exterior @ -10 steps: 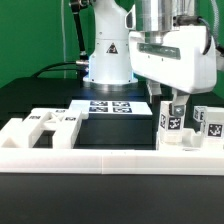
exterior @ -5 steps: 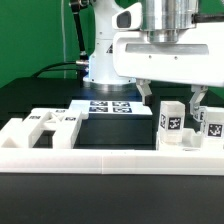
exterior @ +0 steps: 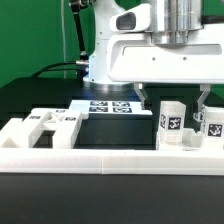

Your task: Assemble chair

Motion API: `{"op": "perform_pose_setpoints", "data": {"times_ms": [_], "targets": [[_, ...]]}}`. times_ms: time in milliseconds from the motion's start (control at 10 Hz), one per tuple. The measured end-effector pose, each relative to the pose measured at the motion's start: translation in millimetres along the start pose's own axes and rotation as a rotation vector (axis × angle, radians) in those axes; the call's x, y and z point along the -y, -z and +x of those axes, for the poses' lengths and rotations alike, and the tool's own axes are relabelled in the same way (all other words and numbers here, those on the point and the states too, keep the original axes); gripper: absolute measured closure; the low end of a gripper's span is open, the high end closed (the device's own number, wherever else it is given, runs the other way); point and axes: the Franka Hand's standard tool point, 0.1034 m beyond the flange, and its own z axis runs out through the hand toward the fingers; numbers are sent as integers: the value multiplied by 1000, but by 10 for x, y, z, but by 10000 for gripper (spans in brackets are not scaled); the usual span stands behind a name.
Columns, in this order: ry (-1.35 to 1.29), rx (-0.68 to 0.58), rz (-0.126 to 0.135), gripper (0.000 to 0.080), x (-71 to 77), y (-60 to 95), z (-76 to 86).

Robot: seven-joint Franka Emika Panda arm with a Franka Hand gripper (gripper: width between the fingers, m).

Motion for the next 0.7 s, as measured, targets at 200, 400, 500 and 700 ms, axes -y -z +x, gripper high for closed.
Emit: {"op": "perform_pose_setpoints", "data": {"times_ms": [200, 400, 500, 700], "targets": [[147, -1, -11, 151, -5, -6, -2], [312, -25, -32, 151, -23, 10, 49], [363, -25, -33, 151, -52, 11, 62], [362, -25, -32, 412, -47, 10, 60]]}}
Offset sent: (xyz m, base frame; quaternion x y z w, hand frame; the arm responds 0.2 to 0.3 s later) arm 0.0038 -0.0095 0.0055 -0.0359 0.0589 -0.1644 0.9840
